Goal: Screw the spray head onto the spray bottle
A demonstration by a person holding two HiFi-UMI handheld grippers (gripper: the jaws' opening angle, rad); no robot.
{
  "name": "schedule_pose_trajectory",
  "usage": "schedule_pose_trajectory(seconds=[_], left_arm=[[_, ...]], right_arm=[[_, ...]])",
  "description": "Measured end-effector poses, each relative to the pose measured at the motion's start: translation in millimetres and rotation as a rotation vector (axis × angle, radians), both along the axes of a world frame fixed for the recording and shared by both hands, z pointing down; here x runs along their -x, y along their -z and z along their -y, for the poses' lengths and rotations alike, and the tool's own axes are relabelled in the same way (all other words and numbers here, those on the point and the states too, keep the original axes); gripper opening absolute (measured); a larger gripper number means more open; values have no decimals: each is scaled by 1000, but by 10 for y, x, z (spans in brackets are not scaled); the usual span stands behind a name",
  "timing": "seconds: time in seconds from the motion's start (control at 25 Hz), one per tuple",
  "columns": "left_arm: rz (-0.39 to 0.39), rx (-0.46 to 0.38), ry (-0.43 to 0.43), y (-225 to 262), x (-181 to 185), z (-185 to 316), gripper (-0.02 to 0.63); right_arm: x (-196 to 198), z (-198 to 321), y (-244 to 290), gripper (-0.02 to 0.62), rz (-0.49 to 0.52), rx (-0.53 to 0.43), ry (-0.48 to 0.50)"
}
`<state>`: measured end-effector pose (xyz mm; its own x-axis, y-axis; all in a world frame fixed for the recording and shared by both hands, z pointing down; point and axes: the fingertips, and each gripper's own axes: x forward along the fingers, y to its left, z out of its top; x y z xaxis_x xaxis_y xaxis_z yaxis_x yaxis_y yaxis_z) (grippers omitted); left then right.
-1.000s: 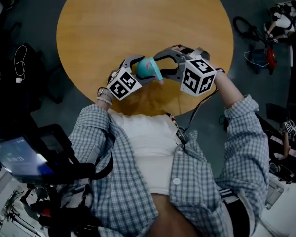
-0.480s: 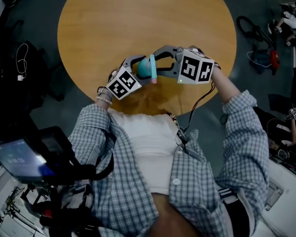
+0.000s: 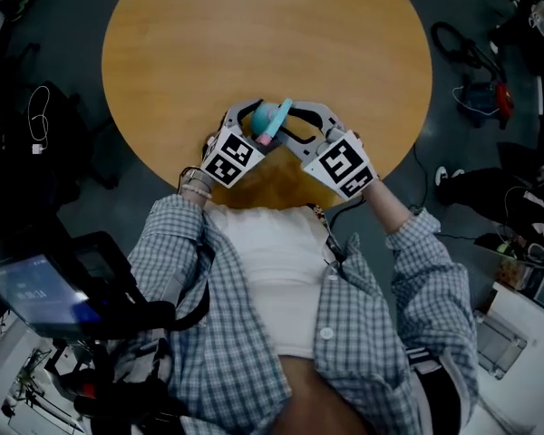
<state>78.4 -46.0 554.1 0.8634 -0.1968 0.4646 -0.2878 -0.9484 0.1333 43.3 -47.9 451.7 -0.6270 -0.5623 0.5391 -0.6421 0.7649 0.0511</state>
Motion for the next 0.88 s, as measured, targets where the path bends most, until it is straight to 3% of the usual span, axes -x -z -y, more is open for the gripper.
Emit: schedule_pose_trajectory(seconds=[0.24,0.4,0.52,0.68,0.76,0.88], left_arm=[[-1,1,135,-11,-1,69,394],[-1,3,164,-27,-9,86,394],[-1,4,138,-34,-19,77,394],[-2,6,91,-46,-32,56,394],[-2,8,55,-47,-39,40,394],[0,7,-6,-39,-43,12,394]], right_arm=[[-62,66,-14,123,34,-36,-444],[-88,82,-39,123,55,-20,-576],[-92,82,-78,124,61,22,-531],[-96,-16,-142,158,-10,35,-319],[-167,-56,-128,190,-79,7,-202],[-292,-38,22,198,-260,-112,-10]])
